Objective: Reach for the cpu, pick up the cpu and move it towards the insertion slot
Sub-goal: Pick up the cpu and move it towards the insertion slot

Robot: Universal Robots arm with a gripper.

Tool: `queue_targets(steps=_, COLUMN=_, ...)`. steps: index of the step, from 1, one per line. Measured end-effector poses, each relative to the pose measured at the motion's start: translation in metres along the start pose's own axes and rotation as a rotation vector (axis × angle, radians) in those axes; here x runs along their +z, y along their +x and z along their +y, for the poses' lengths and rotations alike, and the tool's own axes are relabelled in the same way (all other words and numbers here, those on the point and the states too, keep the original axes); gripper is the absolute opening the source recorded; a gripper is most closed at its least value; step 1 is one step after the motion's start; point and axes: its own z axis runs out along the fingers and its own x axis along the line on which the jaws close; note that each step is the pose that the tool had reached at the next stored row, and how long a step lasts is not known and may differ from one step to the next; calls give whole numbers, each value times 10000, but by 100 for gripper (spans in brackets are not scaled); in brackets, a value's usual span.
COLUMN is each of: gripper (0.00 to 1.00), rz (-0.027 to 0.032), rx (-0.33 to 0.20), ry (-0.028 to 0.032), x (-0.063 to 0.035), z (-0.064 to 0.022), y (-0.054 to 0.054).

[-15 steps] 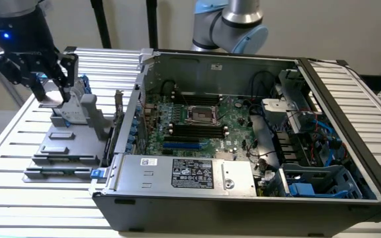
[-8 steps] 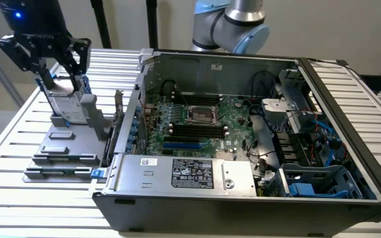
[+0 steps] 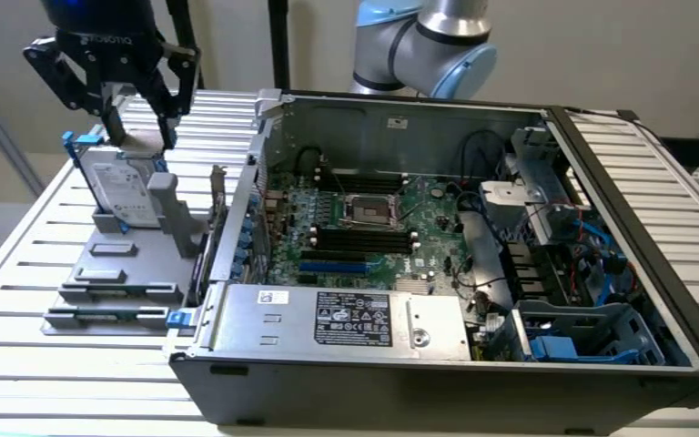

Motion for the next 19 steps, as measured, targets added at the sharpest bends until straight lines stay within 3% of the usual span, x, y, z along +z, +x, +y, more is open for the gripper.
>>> queue_targets(steps=2, gripper=55, rz=-1, rx=0, ry=-40, x=-27, z=-4, y=-88)
queue_targets(steps=9, gripper=55, rz=-15, rx=-12, ry=-322, x=-63, z=-20, y=-406)
queue_targets(steps=19, gripper=55, rz=-21, rx=-16, ry=-461, x=-80, z=-36, y=-862)
